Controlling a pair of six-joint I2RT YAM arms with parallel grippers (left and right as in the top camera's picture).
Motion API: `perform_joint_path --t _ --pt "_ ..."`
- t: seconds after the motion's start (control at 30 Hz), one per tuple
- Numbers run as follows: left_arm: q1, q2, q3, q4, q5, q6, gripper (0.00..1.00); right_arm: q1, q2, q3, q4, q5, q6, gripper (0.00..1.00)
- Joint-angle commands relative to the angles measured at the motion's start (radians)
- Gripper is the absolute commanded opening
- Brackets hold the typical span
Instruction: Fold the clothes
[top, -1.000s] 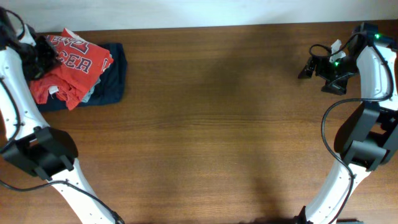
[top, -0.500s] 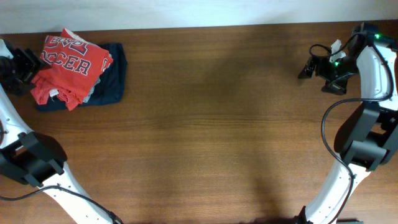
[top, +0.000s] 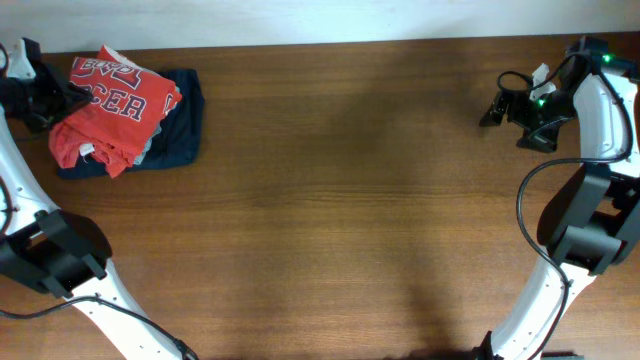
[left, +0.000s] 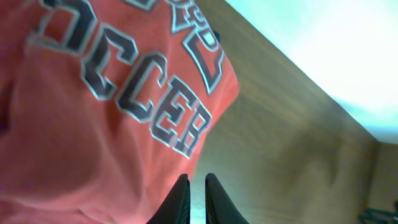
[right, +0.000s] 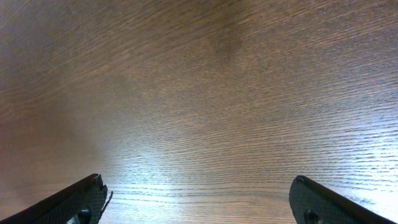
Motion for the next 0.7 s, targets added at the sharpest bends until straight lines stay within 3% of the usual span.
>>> perform_joint_path --t 0.0,0.23,0.37,0.67 --pt "-0.006 -0.009 -0.076 0.040 -0.026 0.038 0.10 -0.003 -0.027 0.013 -0.003 0.013 -0.005 0.99" --pt "-0.013 -0.009 -0.277 0.171 -0.082 0.039 0.10 -0.003 -0.027 0.013 -0.003 0.013 -0.005 0.99" --pt "0.002 -0.010 -0.293 0.173 -0.161 0.038 0.10 -0.003 -0.027 0.013 -0.003 0.013 -0.005 0.99" --pt "-0.005 -0.010 -0.286 0.222 -0.157 0.037 0.11 -0.003 -0.027 0.013 -0.003 0.013 -0.005 0.99"
